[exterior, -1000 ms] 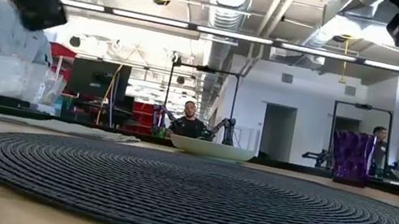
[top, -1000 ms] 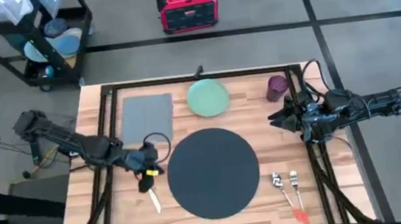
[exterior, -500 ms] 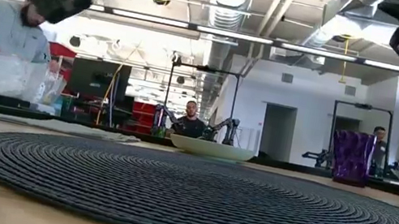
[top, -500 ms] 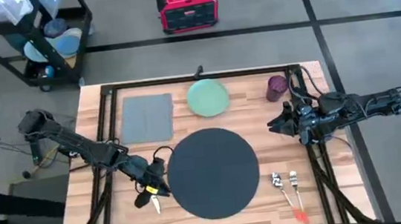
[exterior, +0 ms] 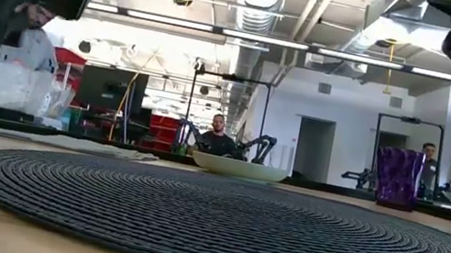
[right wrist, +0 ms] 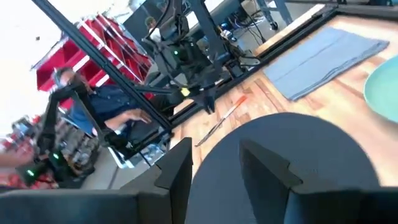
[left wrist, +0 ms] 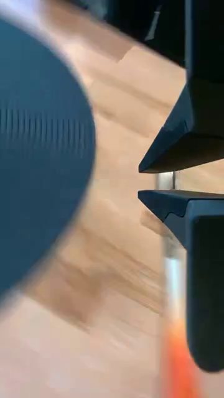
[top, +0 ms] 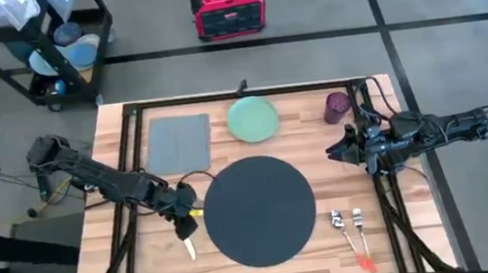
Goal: Set table place
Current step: Put the orange table knife on the dark gray placemat
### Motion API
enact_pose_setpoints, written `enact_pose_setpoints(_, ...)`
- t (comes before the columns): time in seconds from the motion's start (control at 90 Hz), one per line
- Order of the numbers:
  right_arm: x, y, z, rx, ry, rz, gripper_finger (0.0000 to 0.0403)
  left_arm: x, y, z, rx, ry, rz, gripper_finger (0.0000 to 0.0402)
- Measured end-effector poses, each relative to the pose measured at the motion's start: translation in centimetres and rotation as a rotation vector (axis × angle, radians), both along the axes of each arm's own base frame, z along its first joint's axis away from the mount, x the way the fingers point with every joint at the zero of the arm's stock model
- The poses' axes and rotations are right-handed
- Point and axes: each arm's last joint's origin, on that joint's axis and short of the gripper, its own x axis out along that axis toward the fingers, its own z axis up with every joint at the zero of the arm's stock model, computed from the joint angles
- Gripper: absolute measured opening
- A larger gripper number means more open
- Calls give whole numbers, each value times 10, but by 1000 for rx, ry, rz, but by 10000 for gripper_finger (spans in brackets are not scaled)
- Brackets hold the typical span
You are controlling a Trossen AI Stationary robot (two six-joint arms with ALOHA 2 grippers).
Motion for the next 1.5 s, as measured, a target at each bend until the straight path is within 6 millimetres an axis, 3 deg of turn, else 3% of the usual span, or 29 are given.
enact_pose_setpoints(0.1,-1,1,-3,1,27,47,118,-6,-2,-1,68,5,248,36)
enact_pose_setpoints(0.244,-3,3,-10,-7,109,99,118,-12,2,-7,104,-3,794,33)
enact_pose_setpoints(0.344,-4,4,-16,-36,166,162,118,-7,0,-12,71,-21,958,29)
enact_pose_setpoints(0.444,-5,5,-17,-92,168,206,118,4,-7,-18,-46,-4,989,30)
enact_pose_setpoints(0.589,-6,7,-17,-98,156,305,118,21,-21,-26,-254,95,903,44)
enact_pose_setpoints(0.733,-7,9,-19,-95,174,377,118,31,-27,-28,-337,78,880,75)
enact_pose_setpoints(0.911,-8,10,-20,-91,188,394,126,26,-24,-31,-275,102,876,96)
enact_pose_setpoints(1.033,-8,9,-20,-148,169,396,127,28,-24,-30,-164,14,633,90)
enact_pose_setpoints(1.189,-7,7,-19,-152,156,377,127,27,-21,-31,-58,-9,450,87)
enact_pose_setpoints(1.5,-6,5,-16,-111,144,346,127,15,-15,-35,-102,163,804,95)
